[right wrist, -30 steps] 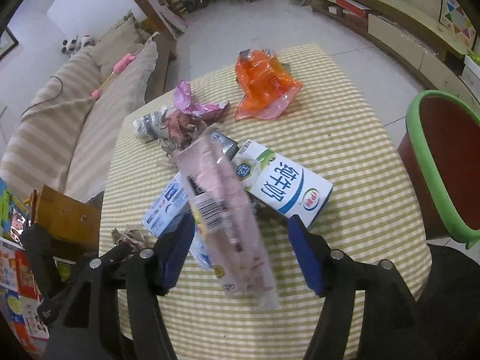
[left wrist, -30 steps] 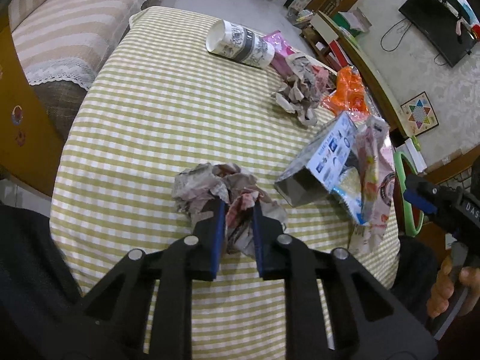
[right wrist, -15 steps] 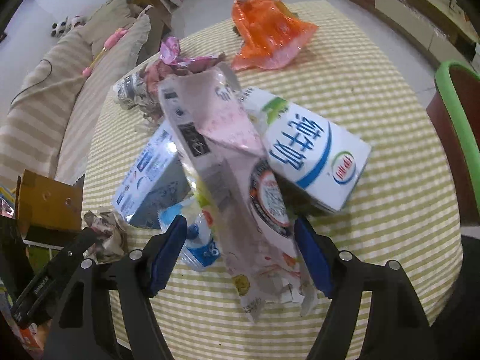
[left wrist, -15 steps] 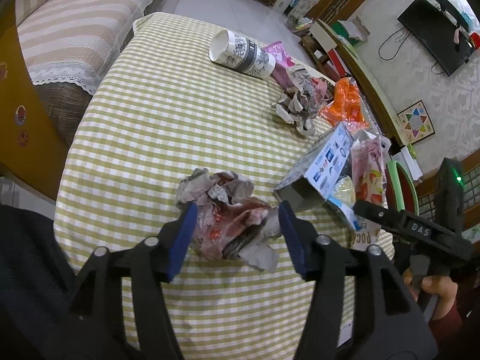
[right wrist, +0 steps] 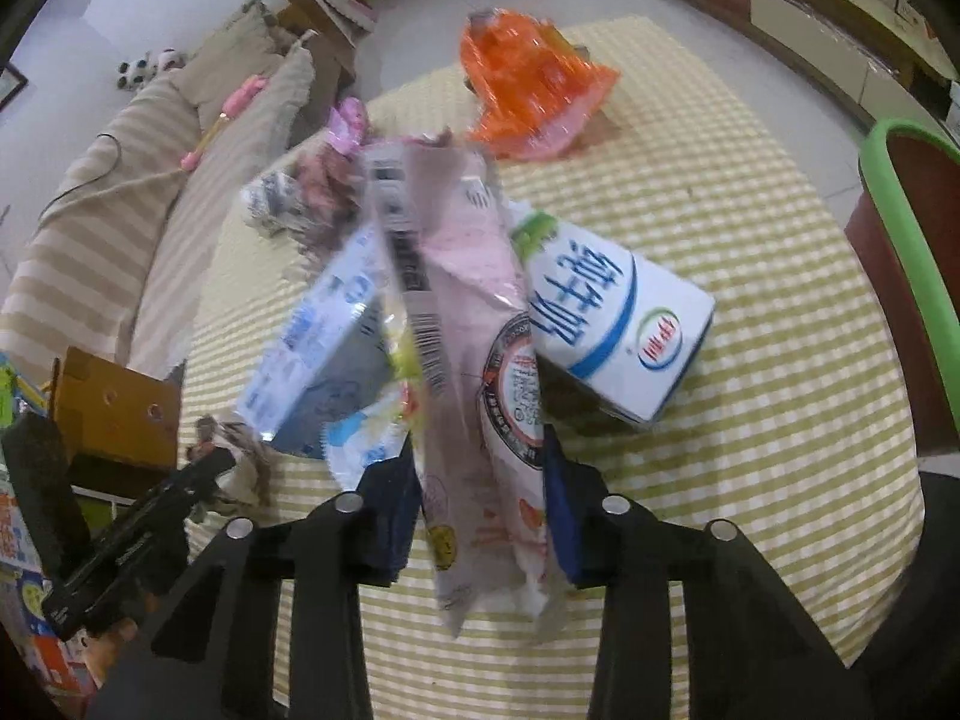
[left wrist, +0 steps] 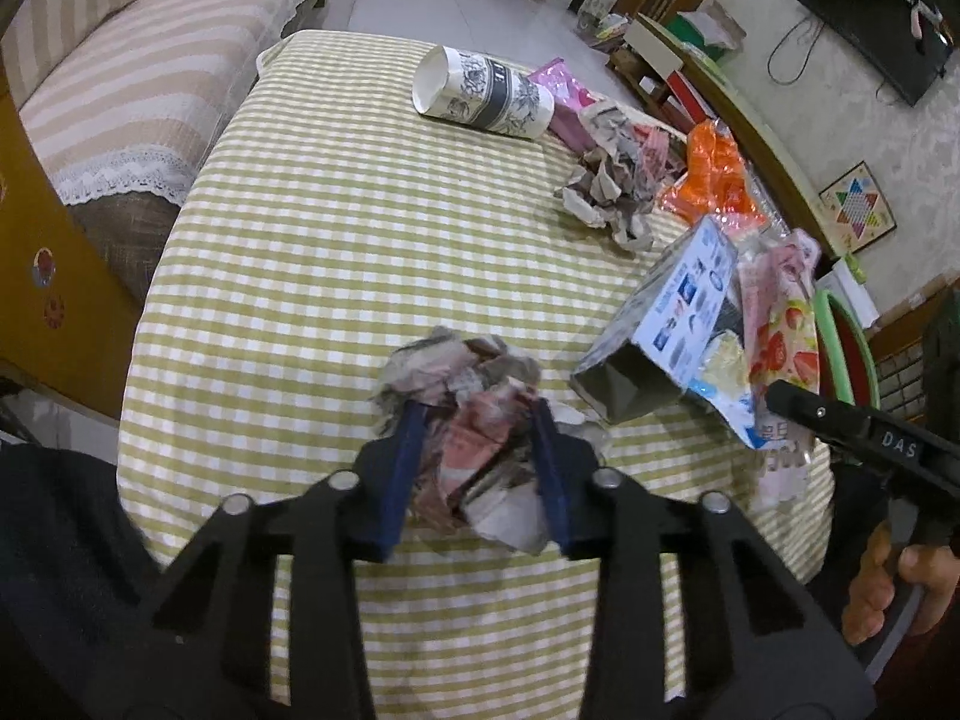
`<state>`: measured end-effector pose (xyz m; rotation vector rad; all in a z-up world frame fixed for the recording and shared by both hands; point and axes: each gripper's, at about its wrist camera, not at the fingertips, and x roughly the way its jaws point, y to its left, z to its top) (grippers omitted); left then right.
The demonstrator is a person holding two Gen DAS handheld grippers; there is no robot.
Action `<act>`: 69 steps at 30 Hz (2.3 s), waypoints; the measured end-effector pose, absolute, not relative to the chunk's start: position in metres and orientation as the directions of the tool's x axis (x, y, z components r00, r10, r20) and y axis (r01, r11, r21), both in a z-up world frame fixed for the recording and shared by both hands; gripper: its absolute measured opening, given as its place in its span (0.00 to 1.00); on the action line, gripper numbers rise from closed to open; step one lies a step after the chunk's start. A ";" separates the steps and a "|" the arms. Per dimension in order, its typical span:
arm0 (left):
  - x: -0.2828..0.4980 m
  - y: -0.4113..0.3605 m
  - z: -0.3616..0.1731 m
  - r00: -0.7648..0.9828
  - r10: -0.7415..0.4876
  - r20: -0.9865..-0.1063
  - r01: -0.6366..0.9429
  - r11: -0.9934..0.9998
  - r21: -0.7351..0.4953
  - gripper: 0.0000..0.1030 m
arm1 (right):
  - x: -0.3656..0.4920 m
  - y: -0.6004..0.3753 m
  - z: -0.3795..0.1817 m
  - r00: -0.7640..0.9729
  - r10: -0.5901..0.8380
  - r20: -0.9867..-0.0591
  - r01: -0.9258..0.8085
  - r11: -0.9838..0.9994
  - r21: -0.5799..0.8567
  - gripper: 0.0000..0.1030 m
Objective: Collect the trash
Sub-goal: 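Carry the snack bag in the right tool and paper wad in the left tool over the bin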
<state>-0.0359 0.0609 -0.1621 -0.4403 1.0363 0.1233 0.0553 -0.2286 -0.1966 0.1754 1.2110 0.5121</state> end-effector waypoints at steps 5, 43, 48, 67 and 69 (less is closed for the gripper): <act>-0.038 0.056 -0.144 0.550 -0.125 -0.826 -0.278 0.905 -0.322 0.22 | 0.049 -0.241 -0.174 0.297 0.497 -0.816 -0.287 0.861 0.420 0.32; 0.003 -0.013 -0.055 0.687 -0.269 -0.675 -0.007 0.926 -0.376 0.22 | 0.036 -0.304 -0.112 0.463 0.512 -0.723 -0.206 0.856 0.474 0.32; 0.009 -0.029 -0.055 0.681 -0.288 -0.674 0.026 0.928 -0.371 0.22 | 0.036 -0.317 -0.113 0.475 0.503 -0.722 -0.180 0.859 0.480 0.32; 0.039 -0.090 -0.053 0.638 -0.352 -0.685 0.124 0.925 -0.360 0.22 | 0.044 -0.384 -0.125 0.530 0.454 -0.716 -0.065 0.864 0.500 0.32; 0.046 -0.100 -0.052 0.633 -0.367 -0.682 0.144 0.921 -0.362 0.22 | 0.044 -0.396 -0.124 0.543 0.439 -0.715 -0.049 0.867 0.495 0.32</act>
